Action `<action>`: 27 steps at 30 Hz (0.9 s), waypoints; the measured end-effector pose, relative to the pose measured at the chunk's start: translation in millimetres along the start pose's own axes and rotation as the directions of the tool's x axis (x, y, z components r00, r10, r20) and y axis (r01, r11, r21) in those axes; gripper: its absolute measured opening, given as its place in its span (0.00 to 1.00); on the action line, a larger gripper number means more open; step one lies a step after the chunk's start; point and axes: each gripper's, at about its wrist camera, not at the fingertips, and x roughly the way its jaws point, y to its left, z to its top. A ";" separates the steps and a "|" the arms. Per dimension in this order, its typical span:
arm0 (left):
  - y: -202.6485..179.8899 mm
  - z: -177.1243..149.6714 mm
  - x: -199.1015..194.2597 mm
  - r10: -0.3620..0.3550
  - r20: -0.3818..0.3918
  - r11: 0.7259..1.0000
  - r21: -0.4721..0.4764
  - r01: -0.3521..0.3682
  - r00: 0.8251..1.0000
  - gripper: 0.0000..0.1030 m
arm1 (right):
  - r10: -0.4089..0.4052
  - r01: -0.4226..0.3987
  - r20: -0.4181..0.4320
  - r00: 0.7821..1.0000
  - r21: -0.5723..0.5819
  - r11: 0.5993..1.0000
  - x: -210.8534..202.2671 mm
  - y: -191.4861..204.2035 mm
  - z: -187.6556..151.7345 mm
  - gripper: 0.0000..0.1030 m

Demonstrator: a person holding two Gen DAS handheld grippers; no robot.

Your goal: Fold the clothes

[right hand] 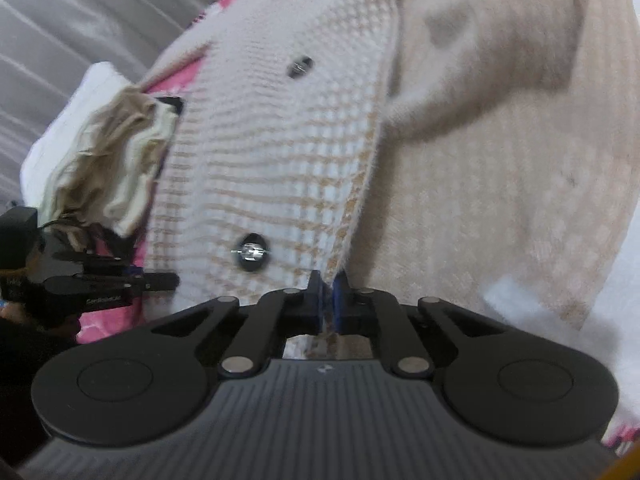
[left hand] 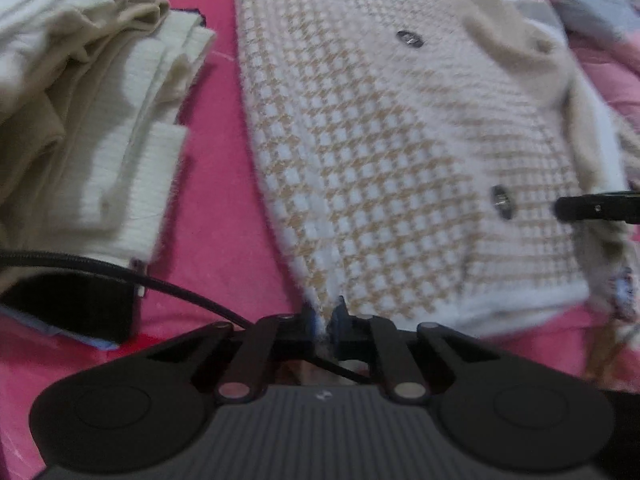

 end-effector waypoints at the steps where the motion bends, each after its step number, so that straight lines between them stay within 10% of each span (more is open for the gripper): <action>1: 2.2 -0.4 -7.3 -0.009 -0.005 1.000 0.013 0.009 1.000 0.06 | 0.012 -0.012 0.002 1.000 -0.010 1.000 -6.3 4.7 1.0 0.03; 15: -12.8 -18.4 8.8 0.141 -0.002 0.945 0.298 -0.134 0.990 0.23 | -0.094 0.092 -0.038 0.995 -0.047 0.995 27.4 6.4 -25.0 0.09; 20: 2.3 -6.9 -27.1 0.087 0.025 0.972 0.219 -0.091 0.996 0.33 | -0.101 0.103 0.068 0.993 -0.023 0.994 -29.5 -4.6 -47.7 0.23; 23: 4.1 12.0 -38.7 -0.046 0.033 0.993 0.112 0.042 0.998 0.35 | -0.088 0.062 0.245 0.965 0.111 0.992 -87.8 -30.7 -66.8 0.25; 27: -16.5 36.7 -37.2 -0.152 0.053 0.986 0.078 0.148 0.987 0.34 | -0.240 0.077 0.413 0.878 0.374 0.924 -136.0 -78.6 -96.2 0.33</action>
